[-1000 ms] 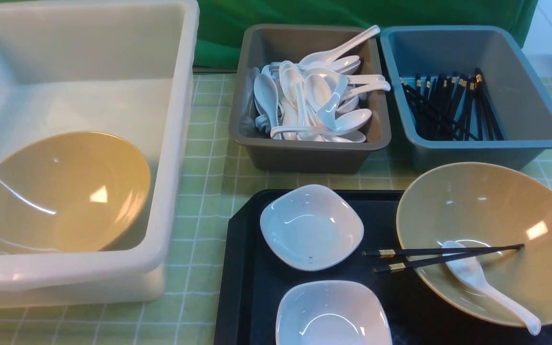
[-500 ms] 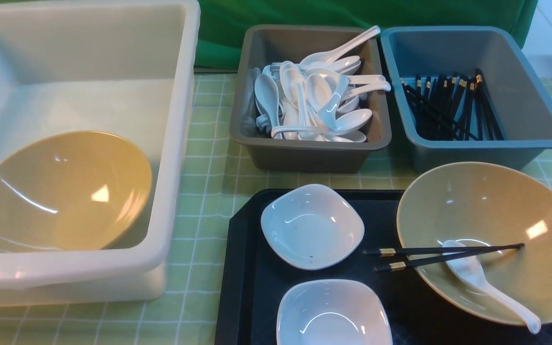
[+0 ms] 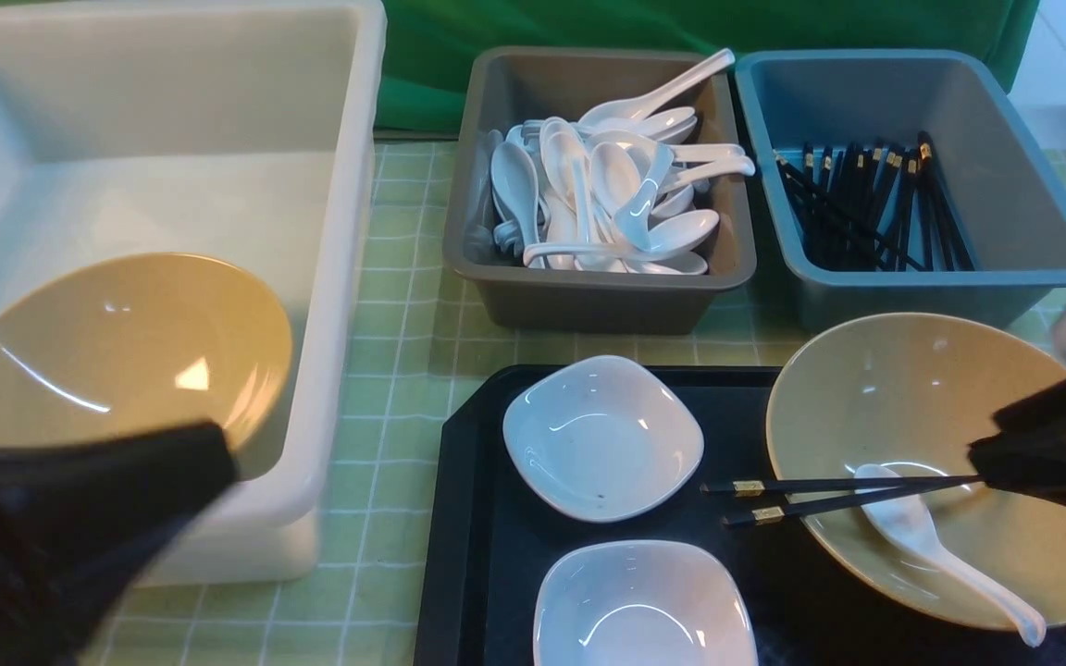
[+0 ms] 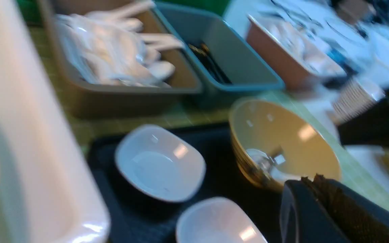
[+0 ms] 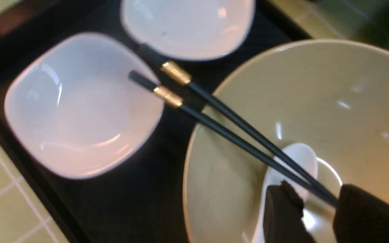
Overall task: On green table put chopsticks spoon bowls plates into blue grey white boxes.
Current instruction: 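Move the grippers toward the tableware on the black tray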
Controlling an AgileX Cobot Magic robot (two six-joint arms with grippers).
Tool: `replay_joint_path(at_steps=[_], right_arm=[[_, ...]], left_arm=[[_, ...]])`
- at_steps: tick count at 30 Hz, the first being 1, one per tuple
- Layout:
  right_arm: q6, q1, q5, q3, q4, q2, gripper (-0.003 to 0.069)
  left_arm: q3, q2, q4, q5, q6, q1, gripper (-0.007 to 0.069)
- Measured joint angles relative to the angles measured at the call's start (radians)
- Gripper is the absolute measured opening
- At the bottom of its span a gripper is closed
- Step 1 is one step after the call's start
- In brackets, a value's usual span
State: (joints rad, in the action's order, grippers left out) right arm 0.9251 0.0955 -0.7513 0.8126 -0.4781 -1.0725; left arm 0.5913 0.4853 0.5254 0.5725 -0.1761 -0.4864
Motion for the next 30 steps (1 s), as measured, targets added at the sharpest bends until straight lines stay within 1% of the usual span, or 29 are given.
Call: replay_joint_path(at_steps=[1,3,4,5,6,7,8,9,10,11,12,13,14,15,16,19,23,30], right_arm=[[0.008,0.002,-0.001,0.007,0.0,-0.012,0.0236],[0.075,0.006,-0.029,0.052,-0.001,-0.083,0.0236],[0.075,0.007,-0.033,0.056,-0.001,-0.089,0.0236],[0.134,0.007,-0.078,0.086,-0.001,-0.14,0.0237],[0.139,0.008,-0.083,0.093,-0.001,-0.146,0.0237],[0.176,0.011,-0.105,0.111,-0.001,-0.177,0.024],[0.245,0.013,-0.112,0.125,-0.001,-0.212,0.0244],[0.257,0.013,-0.112,0.125,-0.001,-0.212,0.0244],[0.358,0.014,-0.105,0.13,-0.001,-0.248,0.0246],[0.383,0.014,-0.104,0.131,-0.001,-0.252,0.0246],[0.458,0.014,-0.088,0.132,-0.001,-0.28,0.0246],[0.499,0.014,-0.073,0.132,-0.001,-0.296,0.0246],[0.506,0.014,-0.071,0.133,-0.001,-0.298,0.0246],[0.546,0.014,-0.051,0.134,-0.001,-0.321,0.0247],[0.551,0.014,-0.048,0.134,-0.001,-0.325,0.0247],[0.58,0.022,-0.031,0.135,-0.003,-0.337,0.0248],[0.59,0.045,-0.027,0.135,0.003,-0.337,0.0248],[0.56,0.094,-0.032,0.136,0.101,-0.337,0.0249]], left_arm=[[0.0,0.003,0.006,0.003,-0.023,-0.009,-0.0002],[0.007,0.054,0.081,0.051,-0.192,-0.061,-0.0002],[0.007,0.057,0.086,0.056,-0.192,-0.064,-0.0002],[0.019,0.083,0.113,0.091,-0.285,-0.088,-0.0002],[0.022,0.094,0.118,0.099,-0.308,-0.093,-0.0002],[0.031,0.11,0.134,0.114,-0.367,-0.103,-0.0002],[0.036,0.132,0.162,0.122,-0.422,-0.111,-0.0002],[0.038,0.132,0.162,0.122,-0.429,-0.11,-0.0002],[0.039,0.152,0.198,0.113,-0.476,-0.112,-0.0002],[0.039,0.154,0.202,0.11,-0.488,-0.112,-0.0002],[0.039,0.167,0.231,0.085,-0.526,-0.112,-0.0002],[0.039,0.174,0.248,0.065,-0.547,-0.112,-0.0002],[0.039,0.177,0.255,0.055,-0.551,-0.112,-0.0002],[0.039,0.184,0.277,0.024,-0.586,-0.112,-0.0002],[0.039,0.186,0.28,0.019,-0.586,-0.112,-0.0002],[0.039,0.196,0.301,-0.051,-0.664,-0.112,-0.0002],[0.039,0.198,0.319,-0.103,-0.699,-0.112,-0.0002],[0.039,0.199,0.319,-0.125,-0.749,-0.112,-0.0002]])
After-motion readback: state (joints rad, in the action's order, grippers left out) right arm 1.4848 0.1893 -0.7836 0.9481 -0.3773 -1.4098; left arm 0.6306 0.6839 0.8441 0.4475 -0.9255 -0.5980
